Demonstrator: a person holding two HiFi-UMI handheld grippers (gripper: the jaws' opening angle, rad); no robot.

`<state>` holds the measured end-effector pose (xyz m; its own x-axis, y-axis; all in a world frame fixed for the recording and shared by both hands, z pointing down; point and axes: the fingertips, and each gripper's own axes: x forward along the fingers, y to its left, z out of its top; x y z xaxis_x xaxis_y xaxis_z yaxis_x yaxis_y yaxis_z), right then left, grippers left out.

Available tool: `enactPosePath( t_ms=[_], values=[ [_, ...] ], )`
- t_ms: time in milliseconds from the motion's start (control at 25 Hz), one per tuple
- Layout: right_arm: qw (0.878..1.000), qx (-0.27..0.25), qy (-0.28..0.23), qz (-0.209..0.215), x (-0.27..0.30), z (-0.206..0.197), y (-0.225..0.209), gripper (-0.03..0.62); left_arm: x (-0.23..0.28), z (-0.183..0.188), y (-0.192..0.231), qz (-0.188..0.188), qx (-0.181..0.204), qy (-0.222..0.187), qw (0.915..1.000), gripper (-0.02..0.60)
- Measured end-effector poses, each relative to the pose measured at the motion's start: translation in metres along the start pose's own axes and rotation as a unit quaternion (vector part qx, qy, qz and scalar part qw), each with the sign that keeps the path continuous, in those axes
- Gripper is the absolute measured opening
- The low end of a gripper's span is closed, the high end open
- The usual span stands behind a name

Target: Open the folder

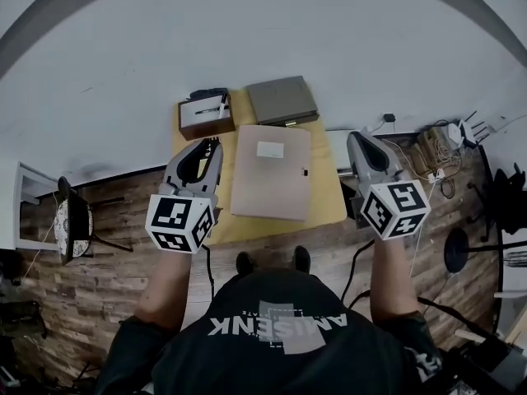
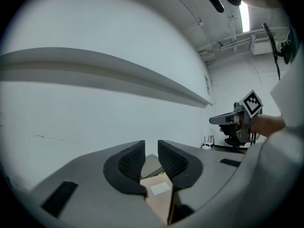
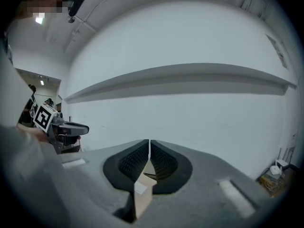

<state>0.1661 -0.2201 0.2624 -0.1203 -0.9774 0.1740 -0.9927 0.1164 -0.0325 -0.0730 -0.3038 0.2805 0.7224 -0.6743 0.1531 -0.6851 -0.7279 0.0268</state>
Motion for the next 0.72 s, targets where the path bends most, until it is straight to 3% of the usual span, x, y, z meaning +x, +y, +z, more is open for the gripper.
enactPosePath(
  t_ms=[120, 320, 520, 720],
  values=[
    [1.000, -0.004, 0.001, 0.016, 0.002, 0.002, -0.013, 0.023, 0.001, 0.004, -0.009, 0.018, -0.002, -0.006, 0.9998, 0.066],
    [0.999, -0.003, 0.002, 0.043, 0.008, 0.000, -0.027, 0.046, 0.008, 0.007, -0.020, 0.029, -0.002, -0.009, 0.9995, 0.137],
    [0.998, 0.002, 0.007, 0.064, 0.017, -0.007, -0.043, 0.125, 0.012, -0.002, -0.032, 0.042, 0.006, 0.004, 0.9991, 0.171],
    [0.996, 0.007, 0.015, 0.084, 0.028, -0.016, -0.055, 0.221, 0.018, -0.012, -0.044, 0.038, 0.008, 0.013, 0.9992, 0.247]
  ],
)
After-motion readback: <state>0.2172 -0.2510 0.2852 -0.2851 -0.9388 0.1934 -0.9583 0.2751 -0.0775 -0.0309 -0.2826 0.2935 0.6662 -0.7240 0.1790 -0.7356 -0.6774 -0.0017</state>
